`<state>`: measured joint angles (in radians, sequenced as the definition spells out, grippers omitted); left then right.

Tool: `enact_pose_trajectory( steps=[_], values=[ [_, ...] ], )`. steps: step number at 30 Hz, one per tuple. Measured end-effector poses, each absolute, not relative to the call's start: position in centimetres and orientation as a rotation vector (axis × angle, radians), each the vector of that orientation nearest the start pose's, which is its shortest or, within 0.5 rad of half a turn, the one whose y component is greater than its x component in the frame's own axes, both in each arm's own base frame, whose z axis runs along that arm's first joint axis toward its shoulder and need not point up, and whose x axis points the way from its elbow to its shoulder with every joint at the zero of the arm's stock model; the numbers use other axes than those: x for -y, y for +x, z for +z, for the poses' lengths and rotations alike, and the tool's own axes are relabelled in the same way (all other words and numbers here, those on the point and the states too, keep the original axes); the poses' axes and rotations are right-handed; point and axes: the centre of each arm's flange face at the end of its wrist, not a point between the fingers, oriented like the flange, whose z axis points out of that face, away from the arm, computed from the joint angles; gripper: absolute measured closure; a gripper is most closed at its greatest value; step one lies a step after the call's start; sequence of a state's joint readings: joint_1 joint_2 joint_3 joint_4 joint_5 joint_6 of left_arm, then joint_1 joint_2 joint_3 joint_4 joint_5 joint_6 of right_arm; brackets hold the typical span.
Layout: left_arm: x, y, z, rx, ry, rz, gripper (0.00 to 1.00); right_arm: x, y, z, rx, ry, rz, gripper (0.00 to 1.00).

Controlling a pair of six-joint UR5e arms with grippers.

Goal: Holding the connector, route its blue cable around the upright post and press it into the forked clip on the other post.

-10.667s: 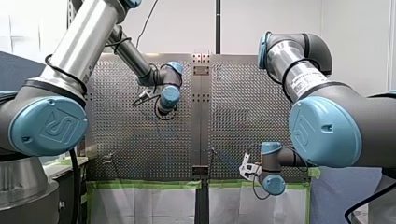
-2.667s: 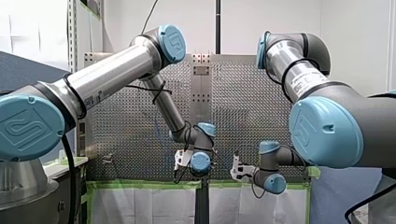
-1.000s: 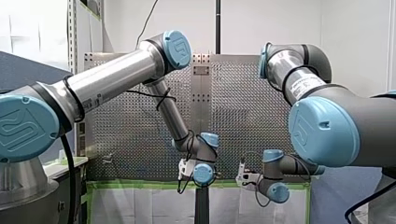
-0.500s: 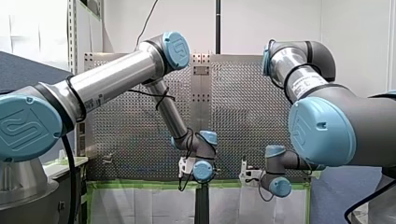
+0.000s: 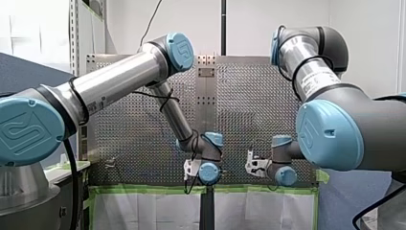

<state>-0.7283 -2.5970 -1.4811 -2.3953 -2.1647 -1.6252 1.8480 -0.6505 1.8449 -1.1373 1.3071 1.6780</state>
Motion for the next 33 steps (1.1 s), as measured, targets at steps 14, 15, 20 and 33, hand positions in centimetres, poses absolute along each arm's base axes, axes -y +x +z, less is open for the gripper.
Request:
enact_pose_trajectory(
  steps=[14, 15, 20, 33],
  values=[
    [49.4, 45.2, -4.2, -1.722, 0.127, -0.059, 0.95, 51.7, 31.3, -4.3, 1.070, 1.609, 1.660, 1.00],
    [49.4, 45.3, -4.1, -1.721, 0.125, -0.059, 0.95, 51.8, 31.4, -4.2, 1.070, 1.608, 1.663, 1.00],
    [49.5, 46.3, -3.7, -1.710, 0.111, -0.075, 0.95, 52.2, 31.7, -3.9, 1.063, 1.606, 1.674, 1.00],
    [49.0, 47.3, -3.5, -1.713, 0.101, -0.073, 0.95, 52.6, 32.1, -3.7, 1.051, 1.610, 1.683, 1.00]
  ],
)
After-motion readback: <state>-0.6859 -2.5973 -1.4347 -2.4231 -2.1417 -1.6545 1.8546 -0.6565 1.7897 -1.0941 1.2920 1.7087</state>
